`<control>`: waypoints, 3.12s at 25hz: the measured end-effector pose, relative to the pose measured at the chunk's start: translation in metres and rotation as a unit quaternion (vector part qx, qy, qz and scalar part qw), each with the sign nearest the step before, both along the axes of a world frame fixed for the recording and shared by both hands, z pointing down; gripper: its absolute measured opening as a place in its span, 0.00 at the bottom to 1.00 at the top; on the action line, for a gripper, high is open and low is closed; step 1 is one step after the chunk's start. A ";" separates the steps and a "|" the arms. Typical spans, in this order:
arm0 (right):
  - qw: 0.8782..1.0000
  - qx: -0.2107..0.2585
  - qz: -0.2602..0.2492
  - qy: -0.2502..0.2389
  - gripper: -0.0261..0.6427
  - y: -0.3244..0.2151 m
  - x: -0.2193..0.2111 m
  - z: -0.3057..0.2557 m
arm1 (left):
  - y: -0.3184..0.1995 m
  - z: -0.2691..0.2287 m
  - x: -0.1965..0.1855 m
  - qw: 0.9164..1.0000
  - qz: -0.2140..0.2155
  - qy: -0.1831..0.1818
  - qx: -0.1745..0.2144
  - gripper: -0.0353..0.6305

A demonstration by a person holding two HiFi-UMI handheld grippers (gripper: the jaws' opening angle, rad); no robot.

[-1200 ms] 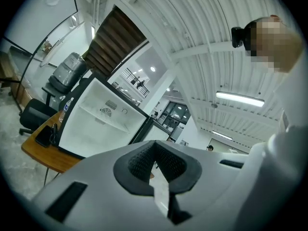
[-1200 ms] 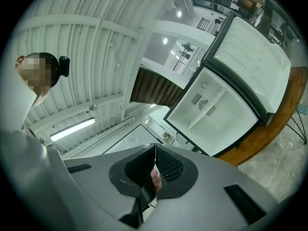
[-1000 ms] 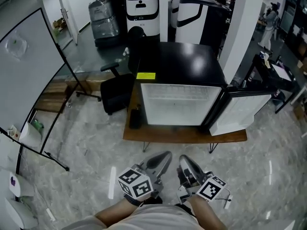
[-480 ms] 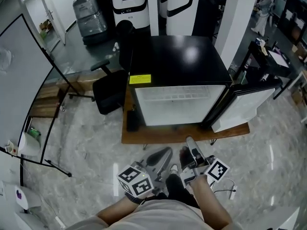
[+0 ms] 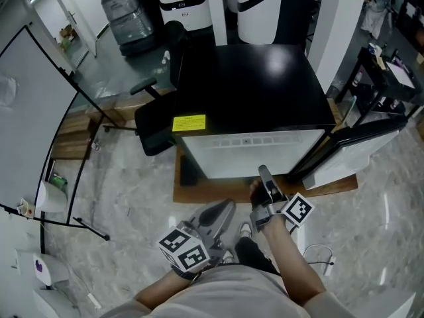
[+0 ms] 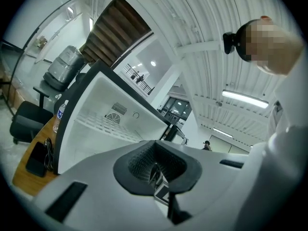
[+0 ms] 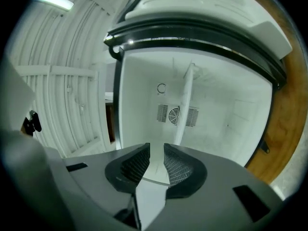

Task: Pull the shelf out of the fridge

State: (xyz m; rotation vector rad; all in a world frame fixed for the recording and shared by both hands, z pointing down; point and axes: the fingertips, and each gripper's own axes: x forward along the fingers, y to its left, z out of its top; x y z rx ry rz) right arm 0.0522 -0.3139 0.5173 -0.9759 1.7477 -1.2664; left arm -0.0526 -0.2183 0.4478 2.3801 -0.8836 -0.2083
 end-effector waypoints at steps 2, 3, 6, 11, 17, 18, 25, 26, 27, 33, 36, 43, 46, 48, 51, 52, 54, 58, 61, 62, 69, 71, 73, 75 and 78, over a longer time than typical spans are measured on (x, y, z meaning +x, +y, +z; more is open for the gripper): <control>1.000 -0.006 -0.001 -0.004 0.15 -0.019 0.004 0.009 | -0.011 0.005 0.000 1.000 -0.006 -0.004 -0.003 0.06; 1.000 -0.009 -0.001 -0.004 0.16 -0.028 0.005 0.013 | -0.016 0.007 0.000 1.000 -0.008 -0.005 -0.004 0.06; 1.000 -0.021 0.001 -0.003 0.19 -0.051 0.006 0.026 | -0.029 0.011 -0.002 1.000 -0.016 -0.011 -0.011 0.06; 0.999 -0.033 0.003 -0.021 0.28 -0.081 0.005 0.043 | -0.044 0.018 -0.006 0.999 -0.029 -0.015 -0.027 0.06; 0.998 -0.038 0.014 -0.040 0.29 -0.111 0.008 0.050 | -0.053 0.023 -0.007 0.999 -0.033 -0.015 -0.032 0.06; 0.998 -0.040 0.016 -0.042 0.29 -0.115 0.010 0.052 | -0.054 0.023 -0.007 0.999 -0.033 -0.015 -0.033 0.06; 0.998 -0.038 0.028 -0.051 0.23 -0.131 0.020 0.057 | -0.060 0.026 -0.008 0.998 -0.038 -0.017 -0.038 0.06; 0.998 -0.034 0.031 -0.052 0.21 -0.132 0.020 0.056 | -0.060 0.026 -0.008 0.998 -0.038 -0.017 -0.038 0.06; 0.998 -0.032 0.034 -0.052 0.18 -0.132 0.020 0.054 | -0.060 0.026 -0.008 0.998 -0.037 -0.016 -0.038 0.06; 0.997 -0.036 0.047 -0.050 0.11 -0.131 0.021 0.053 | -0.059 0.025 -0.012 0.998 -0.042 -0.017 -0.039 0.06; 0.996 -0.044 0.051 -0.050 0.11 -0.131 0.020 0.052 | -0.056 0.027 -0.012 0.998 -0.039 -0.017 -0.036 0.06; 0.995 -0.059 0.054 -0.053 0.11 -0.129 0.021 0.053 | -0.048 0.026 -0.017 0.998 -0.047 -0.013 -0.039 0.06; 0.995 -0.057 0.051 -0.058 0.10 -0.123 0.020 0.051 | -0.044 0.027 -0.019 0.998 -0.049 -0.012 -0.038 0.06; 0.996 -0.056 0.050 -0.057 0.10 -0.116 0.020 0.052 | -0.042 0.027 -0.020 0.998 -0.049 -0.011 -0.038 0.06; 0.996 -0.056 0.047 -0.058 0.10 -0.111 0.019 0.052 | -0.038 0.028 -0.019 0.998 -0.045 -0.007 -0.038 0.06; 0.995 -0.059 0.047 -0.058 0.10 -0.109 0.019 0.053 | -0.036 0.028 -0.018 0.998 -0.042 -0.006 -0.037 0.06; 0.995 -0.063 0.048 -0.056 0.10 -0.104 0.019 0.053 | -0.032 0.027 -0.017 0.999 -0.037 -0.005 -0.035 0.06; 0.995 -0.063 0.046 -0.054 0.10 -0.095 0.019 0.053 | -0.026 0.026 -0.019 0.999 -0.038 -0.003 -0.034 0.06; 0.996 -0.063 0.045 -0.055 0.10 -0.082 0.019 0.053 | -0.018 0.026 -0.020 0.999 -0.037 -0.001 -0.034 0.06; 0.996 -0.063 0.044 -0.055 0.10 -0.078 0.018 0.054 | -0.016 0.026 -0.020 0.999 -0.036 -0.001 -0.033 0.06; 0.996 -0.069 0.040 -0.051 0.10 -0.052 0.018 0.056 | 0.001 0.022 -0.018 1.000 -0.017 0.000 -0.018 0.06; 0.996 -0.067 0.039 -0.049 0.10 -0.043 0.018 0.057 | 0.010 0.022 -0.017 1.000 -0.017 0.001 -0.021 0.06; 0.996 -0.066 0.038 -0.051 0.10 -0.037 0.018 0.055 | 0.014 0.020 -0.016 1.000 -0.013 0.002 -0.017 0.06; 0.995 -0.068 0.038 -0.055 0.10 -0.034 0.018 0.054 | 0.017 0.018 -0.016 1.000 -0.009 0.002 -0.015 0.06; 0.995 -0.072 0.040 -0.059 0.10 -0.030 0.017 0.050 | 0.021 0.013 -0.016 1.000 -0.005 0.002 -0.014 0.06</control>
